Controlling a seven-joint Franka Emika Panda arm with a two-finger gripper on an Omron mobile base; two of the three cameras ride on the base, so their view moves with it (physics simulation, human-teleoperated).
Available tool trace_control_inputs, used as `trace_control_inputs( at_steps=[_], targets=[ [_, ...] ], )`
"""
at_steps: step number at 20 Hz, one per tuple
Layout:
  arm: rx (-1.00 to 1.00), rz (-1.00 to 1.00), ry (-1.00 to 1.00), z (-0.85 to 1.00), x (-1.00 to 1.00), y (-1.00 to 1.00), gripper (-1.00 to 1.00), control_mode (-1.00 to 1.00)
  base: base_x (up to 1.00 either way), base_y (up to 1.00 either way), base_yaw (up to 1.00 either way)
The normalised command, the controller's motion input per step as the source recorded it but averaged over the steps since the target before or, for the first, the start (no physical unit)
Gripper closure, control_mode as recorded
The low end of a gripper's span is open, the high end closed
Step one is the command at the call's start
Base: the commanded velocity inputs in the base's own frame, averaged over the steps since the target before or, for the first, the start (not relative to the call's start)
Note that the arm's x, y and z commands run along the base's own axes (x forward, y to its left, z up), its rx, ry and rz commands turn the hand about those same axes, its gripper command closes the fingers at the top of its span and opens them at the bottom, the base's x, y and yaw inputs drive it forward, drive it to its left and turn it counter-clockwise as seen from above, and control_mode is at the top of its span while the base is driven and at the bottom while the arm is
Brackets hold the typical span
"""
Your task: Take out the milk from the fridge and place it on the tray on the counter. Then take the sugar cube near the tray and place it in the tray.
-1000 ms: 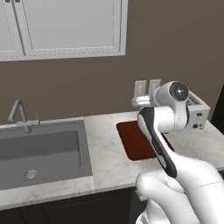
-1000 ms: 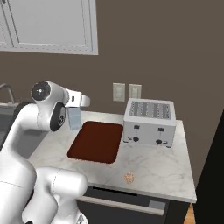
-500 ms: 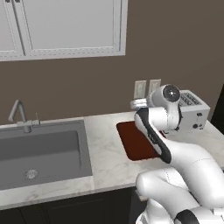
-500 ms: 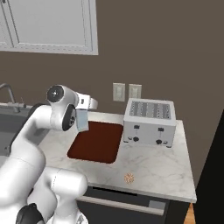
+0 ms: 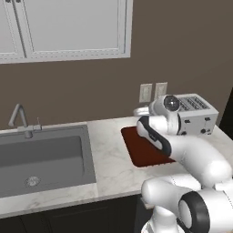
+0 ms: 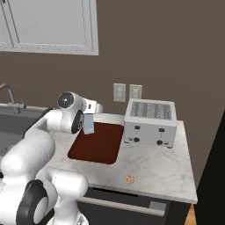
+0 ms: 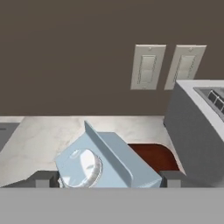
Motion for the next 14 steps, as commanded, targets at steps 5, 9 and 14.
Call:
trace_control_inputs(
  at_steps=[5, 9, 14],
  targets=[
    [0.0, 0.0, 0.0, -0.21, 0.36, 0.0, 1.0, -1.0, 0.0, 0.0, 0.0],
    [0.0, 0.0, 0.0, -0.3, 0.29, 0.0, 1.0, -1.0, 0.0, 0.0, 0.0],
    [0.0, 0.0, -0.01, -0.28, 0.21, 0.0, 1.0, -1.0, 0.0, 0.0, 0.0]
  ],
)
